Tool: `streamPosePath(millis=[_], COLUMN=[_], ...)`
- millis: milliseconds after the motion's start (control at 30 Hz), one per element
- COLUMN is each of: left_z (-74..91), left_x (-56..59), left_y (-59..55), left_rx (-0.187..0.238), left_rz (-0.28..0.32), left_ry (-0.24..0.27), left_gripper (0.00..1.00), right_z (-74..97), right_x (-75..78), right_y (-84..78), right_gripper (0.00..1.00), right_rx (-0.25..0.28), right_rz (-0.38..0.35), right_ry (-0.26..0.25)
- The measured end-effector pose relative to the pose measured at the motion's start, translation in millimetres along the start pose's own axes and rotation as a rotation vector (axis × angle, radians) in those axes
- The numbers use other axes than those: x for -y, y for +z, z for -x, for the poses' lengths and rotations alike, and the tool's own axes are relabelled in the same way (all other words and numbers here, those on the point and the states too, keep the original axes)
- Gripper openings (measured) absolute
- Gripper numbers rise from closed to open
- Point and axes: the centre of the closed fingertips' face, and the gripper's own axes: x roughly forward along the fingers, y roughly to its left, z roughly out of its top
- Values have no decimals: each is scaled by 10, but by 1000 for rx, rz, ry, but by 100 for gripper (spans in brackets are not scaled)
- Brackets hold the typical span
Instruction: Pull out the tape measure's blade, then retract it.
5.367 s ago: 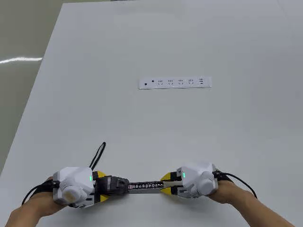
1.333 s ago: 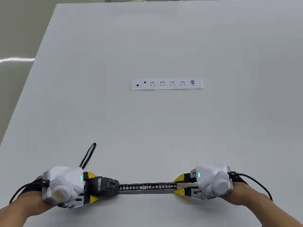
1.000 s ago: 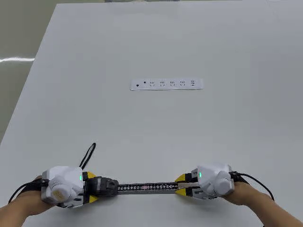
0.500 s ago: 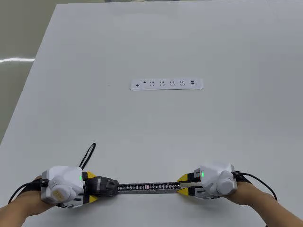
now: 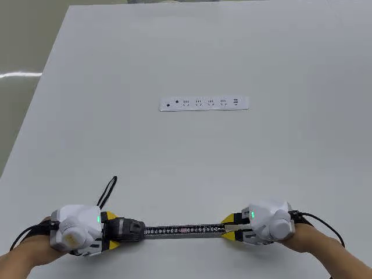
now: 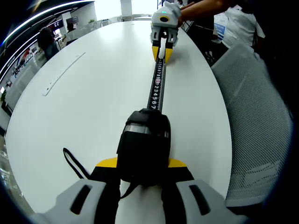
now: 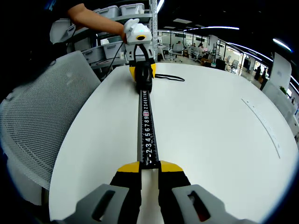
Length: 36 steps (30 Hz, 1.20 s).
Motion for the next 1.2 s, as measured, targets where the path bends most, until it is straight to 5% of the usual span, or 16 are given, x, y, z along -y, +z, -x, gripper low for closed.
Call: streamPosePath(millis=[1200], left_z=[5], left_x=[6], left_y=[9], left_rx=[-7], left_rz=[-3], left_ry=[0], left_gripper=[30], right_z=[199], right_x=[30], right_y=[-201], right_gripper=[10], right_rx=[-33], right_rz=[-2], right_ry=[-11])
